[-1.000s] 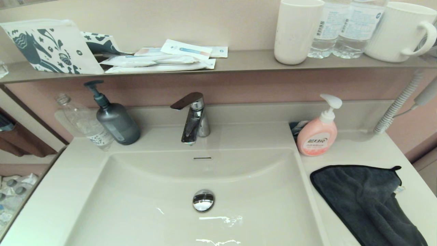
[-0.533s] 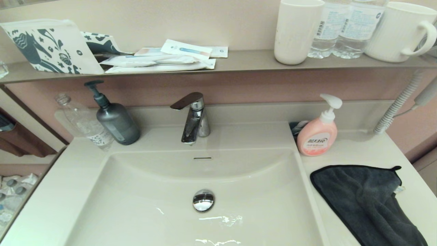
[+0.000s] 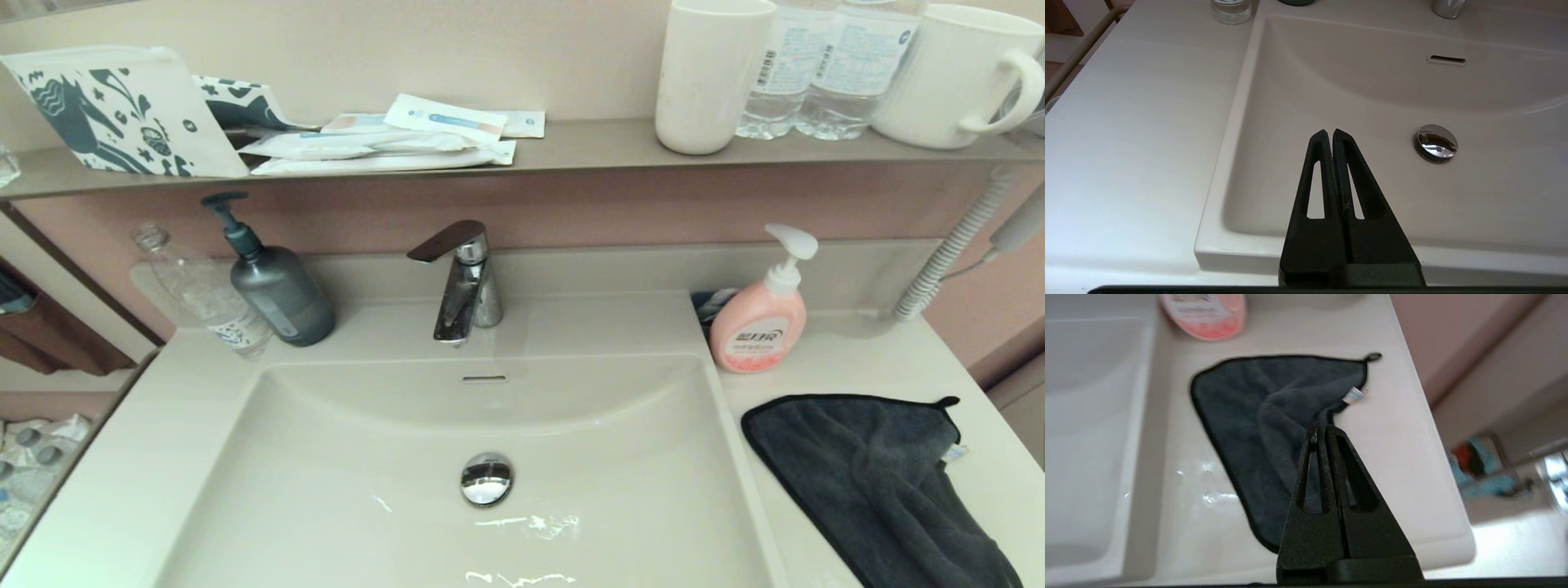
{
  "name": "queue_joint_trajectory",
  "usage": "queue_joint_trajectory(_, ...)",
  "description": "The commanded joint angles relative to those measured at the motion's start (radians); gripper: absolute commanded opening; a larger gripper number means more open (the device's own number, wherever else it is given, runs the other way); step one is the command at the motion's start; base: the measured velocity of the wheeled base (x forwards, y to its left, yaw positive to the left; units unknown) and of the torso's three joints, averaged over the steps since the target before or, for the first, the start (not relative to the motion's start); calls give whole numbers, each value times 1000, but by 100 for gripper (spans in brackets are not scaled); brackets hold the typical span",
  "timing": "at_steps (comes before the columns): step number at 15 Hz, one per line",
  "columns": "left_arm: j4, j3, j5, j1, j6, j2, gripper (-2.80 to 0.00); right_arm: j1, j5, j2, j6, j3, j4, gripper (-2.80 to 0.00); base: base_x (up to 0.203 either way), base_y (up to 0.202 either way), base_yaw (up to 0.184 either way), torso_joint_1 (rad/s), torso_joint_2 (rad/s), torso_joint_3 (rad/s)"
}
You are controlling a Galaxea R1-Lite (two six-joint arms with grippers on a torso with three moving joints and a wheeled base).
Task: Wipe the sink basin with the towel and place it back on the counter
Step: Pick up the cloth
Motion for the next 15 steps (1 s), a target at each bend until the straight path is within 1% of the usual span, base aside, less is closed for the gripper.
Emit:
queue_joint_trajectory(1, 0, 0, 1, 0, -1, 2, -280, -5, -23, 231, 5, -90, 23, -280, 0, 0, 0, 0, 0, 0)
queue_joint_trajectory(3, 0, 0, 1, 0, -1, 2, -280, -9, -51, 413, 39, -216, 130, -280, 0, 0, 0, 0, 0, 0)
queue_joint_trajectory(5, 0, 0, 1, 0, -1, 2, -280, -10, -65, 586, 80, -315, 250, -280, 0, 0, 0, 0, 0, 0)
queue_joint_trajectory(8, 0, 0, 1, 0, -1, 2, -280, 12, -74, 779, 132, -369, 366, -280, 0, 0, 0, 0, 0, 0)
queue_joint_trajectory(11, 0, 0, 1, 0, -1, 2, -280, 46, -70, 898, 159, -383, 407, -280, 0, 0, 0, 0, 0, 0)
queue_joint_trajectory(13, 0, 0, 1, 0, -1, 2, -280, 105, -74, 954, 160, -392, 405, -280, 0, 0, 0, 0, 0, 0)
queue_joint_trajectory(15, 0, 0, 1, 0, -1, 2, -280, 131, -81, 987, 160, -425, 378, -280, 0, 0, 0, 0, 0, 0)
